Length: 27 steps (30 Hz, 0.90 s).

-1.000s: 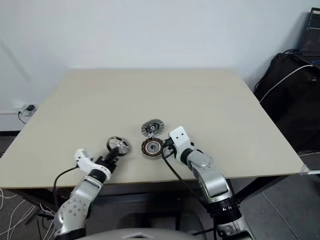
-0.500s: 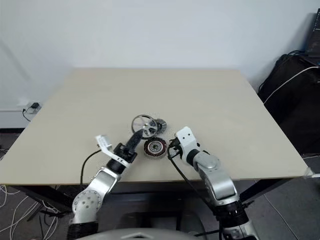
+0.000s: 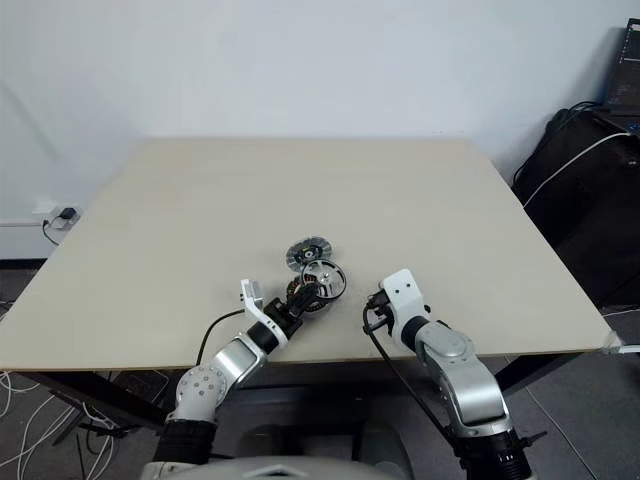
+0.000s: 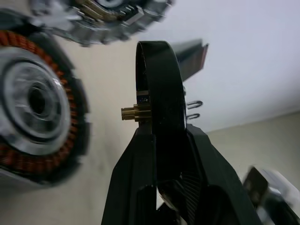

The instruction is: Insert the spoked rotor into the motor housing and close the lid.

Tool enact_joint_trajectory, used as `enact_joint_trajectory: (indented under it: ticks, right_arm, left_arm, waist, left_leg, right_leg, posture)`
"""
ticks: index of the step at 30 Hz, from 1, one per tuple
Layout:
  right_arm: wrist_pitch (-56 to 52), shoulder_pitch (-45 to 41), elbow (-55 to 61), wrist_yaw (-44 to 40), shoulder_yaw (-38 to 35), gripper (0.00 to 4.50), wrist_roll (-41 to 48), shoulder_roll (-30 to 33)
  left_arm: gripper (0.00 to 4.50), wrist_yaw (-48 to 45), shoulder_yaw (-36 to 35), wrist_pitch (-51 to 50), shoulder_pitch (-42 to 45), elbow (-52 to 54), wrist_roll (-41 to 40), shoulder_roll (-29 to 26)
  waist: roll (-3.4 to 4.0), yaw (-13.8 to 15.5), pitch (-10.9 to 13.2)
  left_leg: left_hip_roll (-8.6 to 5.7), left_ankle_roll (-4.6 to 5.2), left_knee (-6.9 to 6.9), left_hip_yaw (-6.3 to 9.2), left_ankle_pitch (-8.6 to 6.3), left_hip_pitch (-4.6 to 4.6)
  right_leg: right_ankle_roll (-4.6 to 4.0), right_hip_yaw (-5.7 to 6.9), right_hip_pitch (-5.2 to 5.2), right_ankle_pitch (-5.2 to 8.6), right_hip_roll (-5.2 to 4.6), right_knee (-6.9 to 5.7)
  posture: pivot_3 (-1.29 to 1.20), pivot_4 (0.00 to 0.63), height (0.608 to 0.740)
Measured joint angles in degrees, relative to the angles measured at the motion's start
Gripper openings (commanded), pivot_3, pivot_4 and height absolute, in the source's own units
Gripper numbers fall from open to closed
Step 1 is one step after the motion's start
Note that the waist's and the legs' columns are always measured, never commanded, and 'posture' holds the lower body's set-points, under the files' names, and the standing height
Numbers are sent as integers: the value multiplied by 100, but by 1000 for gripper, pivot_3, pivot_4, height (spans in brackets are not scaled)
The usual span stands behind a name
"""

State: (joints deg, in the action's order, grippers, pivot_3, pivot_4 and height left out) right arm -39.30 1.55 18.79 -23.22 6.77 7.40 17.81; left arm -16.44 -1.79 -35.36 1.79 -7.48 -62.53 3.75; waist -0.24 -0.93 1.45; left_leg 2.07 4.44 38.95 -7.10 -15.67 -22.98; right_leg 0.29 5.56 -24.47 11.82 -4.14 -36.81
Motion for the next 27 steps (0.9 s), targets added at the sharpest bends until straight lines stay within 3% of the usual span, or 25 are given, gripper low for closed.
enact_joint_trajectory:
  ticks: [27]
  right_arm:
    - [-6,-49,6,191,13,0,26,-60]
  left_arm:
    - [422,334,-316,39,-46,-267,51,20]
  waist:
    - [-6,21,6]
  left_leg:
    - [-3,6,9,15,-4,-17]
  right_leg:
    - [0,7,-3,0,-13,4]
  posture:
    - [0,0,740]
